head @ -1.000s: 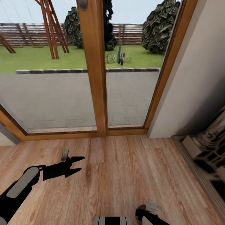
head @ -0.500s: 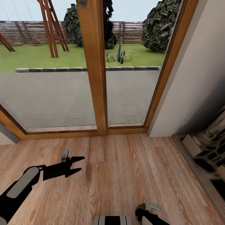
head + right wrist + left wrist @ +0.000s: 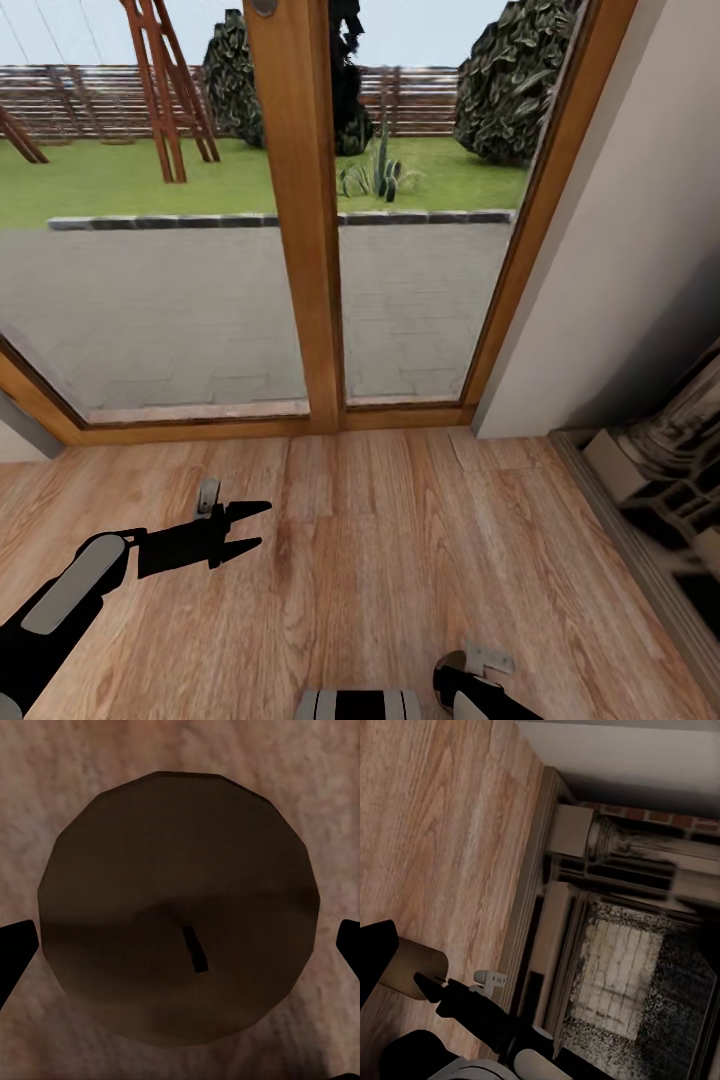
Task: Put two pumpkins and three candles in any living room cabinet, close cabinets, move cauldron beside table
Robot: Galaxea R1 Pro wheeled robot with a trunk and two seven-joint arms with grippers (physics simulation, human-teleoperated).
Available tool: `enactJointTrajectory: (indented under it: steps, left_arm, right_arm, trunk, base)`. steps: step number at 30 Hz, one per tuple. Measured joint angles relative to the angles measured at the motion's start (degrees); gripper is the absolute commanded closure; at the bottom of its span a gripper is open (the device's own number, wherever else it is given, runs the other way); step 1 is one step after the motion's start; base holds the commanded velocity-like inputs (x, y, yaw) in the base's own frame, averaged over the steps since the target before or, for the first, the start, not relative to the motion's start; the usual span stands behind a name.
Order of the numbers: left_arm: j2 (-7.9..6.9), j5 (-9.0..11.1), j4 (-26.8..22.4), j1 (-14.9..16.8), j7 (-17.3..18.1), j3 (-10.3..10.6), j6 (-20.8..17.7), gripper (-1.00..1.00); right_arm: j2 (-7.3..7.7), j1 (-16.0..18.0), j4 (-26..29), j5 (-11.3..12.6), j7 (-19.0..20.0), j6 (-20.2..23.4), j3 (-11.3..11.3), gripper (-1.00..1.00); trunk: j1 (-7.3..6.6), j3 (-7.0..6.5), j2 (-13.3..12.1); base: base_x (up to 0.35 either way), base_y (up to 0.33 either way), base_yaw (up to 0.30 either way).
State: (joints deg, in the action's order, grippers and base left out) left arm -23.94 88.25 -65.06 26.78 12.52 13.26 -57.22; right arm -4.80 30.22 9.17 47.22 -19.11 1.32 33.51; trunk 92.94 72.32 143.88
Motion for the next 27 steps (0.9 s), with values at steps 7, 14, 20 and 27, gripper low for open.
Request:
enactJointTrajectory:
  steps: [7, 14, 20, 27]
  left_arm:
    - [0.0, -0.1, 0.0, 0.0, 0.0, 0.0, 0.0, -1.0]
    - [0.0, 0.0, 0.0, 0.0, 0.0, 0.0, 0.0, -1.0]
    - [0.0, 0.0, 0.0, 0.0, 0.0, 0.0, 0.0, -1.0]
    - [0.0, 0.0, 0.0, 0.0, 0.0, 0.0, 0.0, -1.0]
  right_arm:
    - [0.03, 0.0, -0.2, -0.8, -0.4, -0.1, 0.1, -1.0]
    - [0.02, 0.0, -0.2, -0.8, -0.3, -0.2, 0.0, -1.0]
    - [0.02, 0.1, -0.3, -0.9, -0.3, -0.2, 0.1, -1.0]
    - [0.02, 0.0, -0.3, -0.9, -0.3, -0.1, 0.2, 1.0]
  trunk:
    - [0.09, 0.88, 0.1]
    - [0.09, 0.88, 0.1]
    - [0.09, 0.88, 0.1]
    - [0.09, 0.88, 0.1]
  base:
    - [0.0, 0.0, 0.0]
    - [0.0, 0.0, 0.0]
    - [0.0, 0.0, 0.0]
    - [0.0, 0.0, 0.0]
